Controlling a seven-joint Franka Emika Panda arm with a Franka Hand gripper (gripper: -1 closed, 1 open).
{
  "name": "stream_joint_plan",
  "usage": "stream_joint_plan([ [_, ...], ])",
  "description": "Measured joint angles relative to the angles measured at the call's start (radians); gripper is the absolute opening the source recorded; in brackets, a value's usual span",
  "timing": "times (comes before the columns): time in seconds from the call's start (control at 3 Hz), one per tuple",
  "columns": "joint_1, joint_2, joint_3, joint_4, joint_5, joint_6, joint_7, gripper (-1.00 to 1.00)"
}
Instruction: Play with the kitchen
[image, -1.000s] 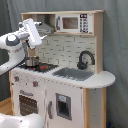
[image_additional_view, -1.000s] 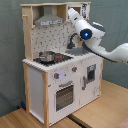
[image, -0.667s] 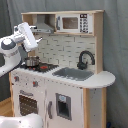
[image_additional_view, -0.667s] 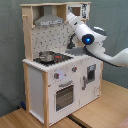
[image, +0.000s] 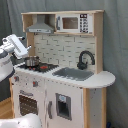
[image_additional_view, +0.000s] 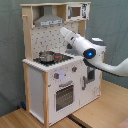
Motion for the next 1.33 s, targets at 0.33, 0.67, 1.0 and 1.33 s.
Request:
stream_joint_plan([
  [0.33,0.056,-0.022,0.031,-0.061,0.0,0.053,-0.033,1.0],
  [0.67,0.114,-0.037,0.043,-0.129,0.0,0.096,-0.064,1.0],
  [1.0,0.175,-0.047,0.059,-0.198,0.0,0.159,-0.092,1.0],
  [1.33,0.223,-0.057,0.075,-0.254,0.0,0.228,-0.114,1.0],
])
